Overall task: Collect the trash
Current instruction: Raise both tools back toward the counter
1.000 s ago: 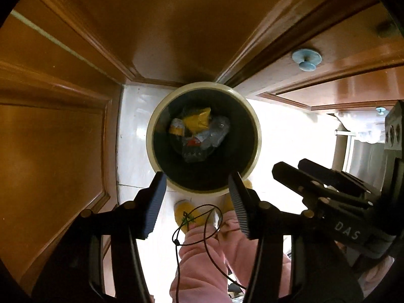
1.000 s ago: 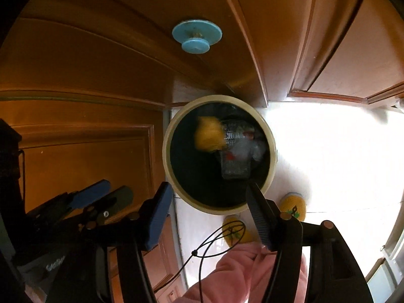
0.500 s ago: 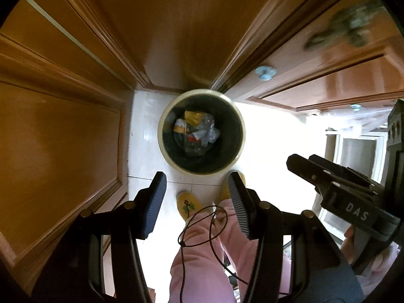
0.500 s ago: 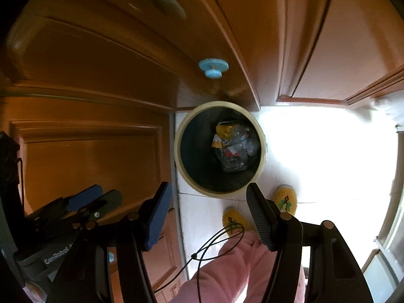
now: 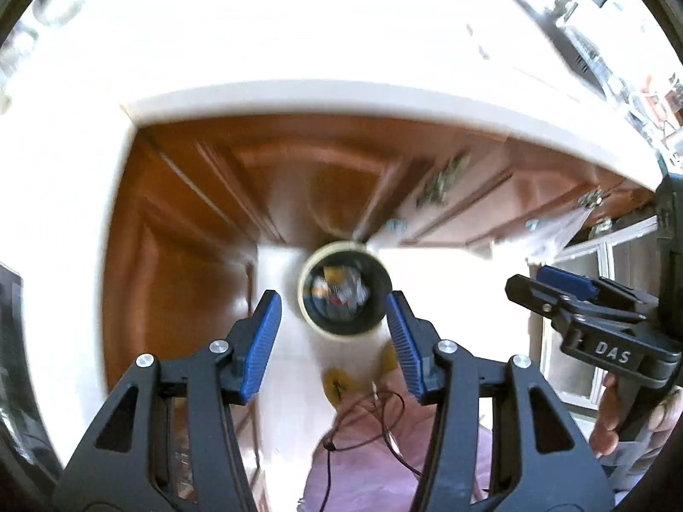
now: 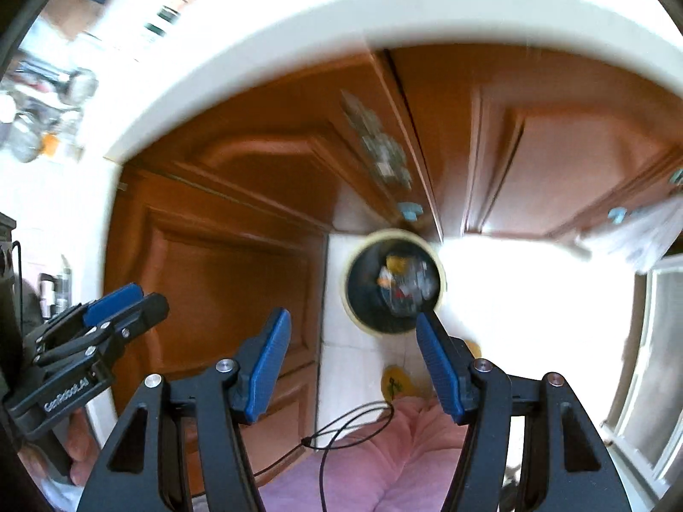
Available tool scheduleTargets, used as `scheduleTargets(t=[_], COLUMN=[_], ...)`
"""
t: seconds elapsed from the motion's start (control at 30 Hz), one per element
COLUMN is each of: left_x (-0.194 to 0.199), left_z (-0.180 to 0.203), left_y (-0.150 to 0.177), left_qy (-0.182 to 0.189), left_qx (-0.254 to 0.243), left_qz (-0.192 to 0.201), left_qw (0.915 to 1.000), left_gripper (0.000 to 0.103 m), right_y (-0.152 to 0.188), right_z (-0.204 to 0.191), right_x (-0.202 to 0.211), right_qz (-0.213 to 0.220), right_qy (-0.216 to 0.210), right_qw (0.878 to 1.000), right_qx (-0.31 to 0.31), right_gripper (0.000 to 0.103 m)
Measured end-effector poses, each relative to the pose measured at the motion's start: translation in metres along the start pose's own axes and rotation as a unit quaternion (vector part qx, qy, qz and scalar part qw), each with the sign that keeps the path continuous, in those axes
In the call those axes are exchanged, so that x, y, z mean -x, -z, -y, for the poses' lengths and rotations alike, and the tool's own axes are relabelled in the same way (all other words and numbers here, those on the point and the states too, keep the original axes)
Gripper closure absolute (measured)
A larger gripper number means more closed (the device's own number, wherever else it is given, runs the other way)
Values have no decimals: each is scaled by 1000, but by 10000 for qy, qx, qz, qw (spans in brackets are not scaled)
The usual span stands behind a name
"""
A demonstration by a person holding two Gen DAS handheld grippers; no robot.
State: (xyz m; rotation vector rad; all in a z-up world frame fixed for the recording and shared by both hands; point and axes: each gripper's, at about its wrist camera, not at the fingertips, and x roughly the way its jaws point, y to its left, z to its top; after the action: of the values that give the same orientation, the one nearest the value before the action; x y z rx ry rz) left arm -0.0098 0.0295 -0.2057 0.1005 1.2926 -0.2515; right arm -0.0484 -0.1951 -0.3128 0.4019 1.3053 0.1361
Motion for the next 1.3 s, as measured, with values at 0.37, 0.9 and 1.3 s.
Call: scheduleTargets(t=[0.37,0.9,1.3], left_x=[112,92,59], left_z=[-1,-35,-73], left_y=[-52,-132,-213], left_qy=[-797,-1520,-2146], left_qx=[-227,-24,965], left_qz=[1302,1891,1969], left_qw=[9880,9701,9518], left_gripper=[54,53,53], right_y=[-22,-81,-260], right_z=[-54,-87,-130], right_x=[122,169,124], right_qz=[1263,1854,1298], right_qy=[-38,-70,-885], right_qw=[9915,9793,9727], right_qx=[312,803,1708], right_gripper=[39,39,39])
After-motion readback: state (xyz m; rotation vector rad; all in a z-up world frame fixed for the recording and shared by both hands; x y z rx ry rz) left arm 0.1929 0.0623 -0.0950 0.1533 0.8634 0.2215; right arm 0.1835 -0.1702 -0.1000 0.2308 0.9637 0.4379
